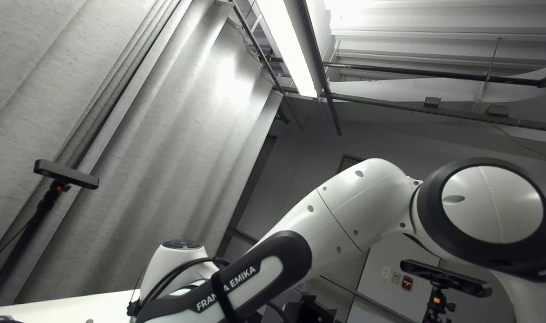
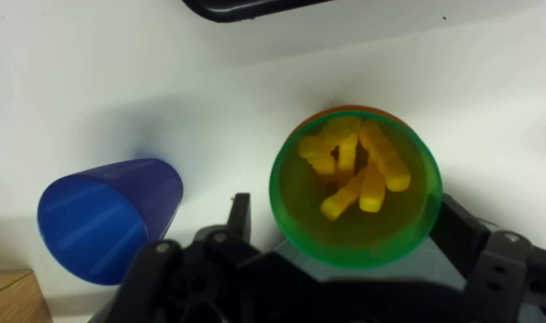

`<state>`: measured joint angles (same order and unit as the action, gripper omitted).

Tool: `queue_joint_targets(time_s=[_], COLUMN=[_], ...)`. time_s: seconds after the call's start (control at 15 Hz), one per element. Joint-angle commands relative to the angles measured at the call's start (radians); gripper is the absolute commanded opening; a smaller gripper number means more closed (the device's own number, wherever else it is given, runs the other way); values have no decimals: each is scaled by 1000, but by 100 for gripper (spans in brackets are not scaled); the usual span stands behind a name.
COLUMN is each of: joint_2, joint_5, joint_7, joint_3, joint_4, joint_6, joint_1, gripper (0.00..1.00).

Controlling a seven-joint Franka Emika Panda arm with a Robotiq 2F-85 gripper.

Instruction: Remove the orange cup from the box and put it on the table, remove the green cup from the orange cup and put it on the table

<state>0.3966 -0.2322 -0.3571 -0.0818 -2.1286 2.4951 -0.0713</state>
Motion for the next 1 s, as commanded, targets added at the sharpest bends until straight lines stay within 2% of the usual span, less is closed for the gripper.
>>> queue_joint_targets(time_s=[0.0, 0.13, 0.2, 0.33, 0.93], joint_2=[-17, -17, -16, -16, -17], joint_5=[20, 20, 19, 20, 22], joint_7=[2, 7, 9, 11, 10], joint_3=[-11, -11, -11, -10, -13], joint_4=[-11, -9, -8, -7, -3], joint_6=[22, 20, 18, 19, 22], joint_1=[-3, -2, -2, -1, 2], gripper=[100, 99, 74, 71, 2])
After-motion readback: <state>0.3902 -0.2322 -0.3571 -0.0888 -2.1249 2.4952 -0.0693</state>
